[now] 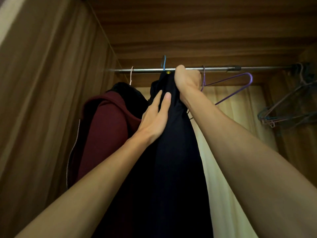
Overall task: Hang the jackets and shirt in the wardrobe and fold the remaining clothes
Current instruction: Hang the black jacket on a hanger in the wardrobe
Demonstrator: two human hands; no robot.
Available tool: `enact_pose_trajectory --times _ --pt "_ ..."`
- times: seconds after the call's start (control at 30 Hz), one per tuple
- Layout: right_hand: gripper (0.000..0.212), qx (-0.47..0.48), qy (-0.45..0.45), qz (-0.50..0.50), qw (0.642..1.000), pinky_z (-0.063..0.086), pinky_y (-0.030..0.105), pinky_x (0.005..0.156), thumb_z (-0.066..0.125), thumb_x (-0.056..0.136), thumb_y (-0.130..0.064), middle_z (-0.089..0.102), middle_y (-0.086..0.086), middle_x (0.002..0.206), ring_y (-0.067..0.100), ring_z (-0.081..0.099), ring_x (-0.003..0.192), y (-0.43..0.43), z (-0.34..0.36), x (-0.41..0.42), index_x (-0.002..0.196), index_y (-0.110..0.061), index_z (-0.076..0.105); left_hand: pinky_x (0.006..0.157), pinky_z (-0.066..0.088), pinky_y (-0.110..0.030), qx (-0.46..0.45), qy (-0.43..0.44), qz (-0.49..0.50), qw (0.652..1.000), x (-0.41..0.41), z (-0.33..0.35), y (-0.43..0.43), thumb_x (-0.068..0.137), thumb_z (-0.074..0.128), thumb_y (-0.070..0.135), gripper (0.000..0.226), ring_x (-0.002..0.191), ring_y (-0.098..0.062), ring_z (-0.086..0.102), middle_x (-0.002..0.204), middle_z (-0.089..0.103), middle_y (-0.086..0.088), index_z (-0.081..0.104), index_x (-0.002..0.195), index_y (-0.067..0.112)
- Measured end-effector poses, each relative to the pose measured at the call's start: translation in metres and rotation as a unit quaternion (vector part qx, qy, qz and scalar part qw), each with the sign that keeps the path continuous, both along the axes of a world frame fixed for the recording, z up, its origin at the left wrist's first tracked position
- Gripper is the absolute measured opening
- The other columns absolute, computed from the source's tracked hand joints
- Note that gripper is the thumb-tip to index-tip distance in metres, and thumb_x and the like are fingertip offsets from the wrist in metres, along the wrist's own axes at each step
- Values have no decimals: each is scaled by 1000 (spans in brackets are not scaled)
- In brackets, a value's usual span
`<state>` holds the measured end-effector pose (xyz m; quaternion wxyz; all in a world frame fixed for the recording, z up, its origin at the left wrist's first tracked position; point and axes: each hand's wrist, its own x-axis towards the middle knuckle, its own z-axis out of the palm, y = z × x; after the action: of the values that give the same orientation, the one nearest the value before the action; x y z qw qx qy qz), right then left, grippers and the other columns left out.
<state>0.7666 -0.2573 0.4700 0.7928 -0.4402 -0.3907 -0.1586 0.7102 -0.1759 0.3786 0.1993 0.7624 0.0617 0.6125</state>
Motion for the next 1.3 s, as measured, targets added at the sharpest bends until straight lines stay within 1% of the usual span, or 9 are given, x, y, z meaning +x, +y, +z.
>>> enact_pose_trajectory --times 0.07,0.2,0.33,0.57,0.73,0.83,1.0,1.2,1.3 --pt "39 0 24 9 1000 48 31 90 54 92 -28 66 12 126 29 62 115 3 2 6 117 -2 67 119 19 -29 -3 24 -4 1000 0 -2 3 94 34 72 69 146 -10 28 160 32 12 26 154 40" --pt "38 -62 25 -9 998 44 30 86 50 94 -29 61 3 117 25 60 111 12 -9 13 121 -6 64 117 33 -41 -41 111 -24 993 9 -12 4 74 38 85 84 139 -16 43 150 47 11 34 148 45" --pt "24 -79 0 -63 995 51 35 95 52 91 -28 67 4 110 27 64 105 3 -18 15 102 -12 67 116 32 -36 -38 122 15 992 10 -28 -7 96 39 58 64 137 -19 44 148 50 4 31 153 31" --pt "40 -119 -92 -173 973 39 23 87 61 88 -25 55 8 130 25 55 119 -29 -49 14 126 -14 57 100 41 -30 3 134 105 985 -17 -49 -38 102 46 31 52 121 -26 56 126 63 -8 31 151 20" --pt "44 -135 -169 -256 942 30 18 87 58 87 -10 46 8 131 24 51 119 -67 -125 19 131 -15 54 86 55 -43 37 111 119 986 -47 -87 -64 92 52 17 28 89 -19 65 92 67 2 58 119 19" --pt "40 -171 -188 -275 927 34 17 90 60 88 -11 48 5 128 19 54 116 -90 -180 18 128 -16 58 74 59 -40 42 131 120 983 -68 -120 -82 89 55 15 16 75 -12 65 81 68 5 64 100 22" --pt "33 -304 -202 -218 905 50 29 94 67 88 -16 54 4 125 17 61 107 -123 -259 -3 120 -20 65 75 59 -36 6 236 135 962 -116 -181 -116 90 61 26 11 74 -7 66 81 69 12 67 100 28" --pt "28 -392 -221 -125 884 44 16 83 68 88 -14 63 -4 109 7 61 96 -157 -322 -43 115 -20 66 81 57 -38 -59 314 213 923 -176 -253 -135 91 60 32 18 85 -10 67 87 69 14 66 107 30" --pt "27 -433 -231 -78 868 49 20 86 67 87 -12 66 -2 106 9 62 95 -165 -355 -60 113 -19 66 82 58 -38 -91 361 234 898 -202 -284 -150 91 61 34 20 87 -9 67 92 68 14 65 109 30"
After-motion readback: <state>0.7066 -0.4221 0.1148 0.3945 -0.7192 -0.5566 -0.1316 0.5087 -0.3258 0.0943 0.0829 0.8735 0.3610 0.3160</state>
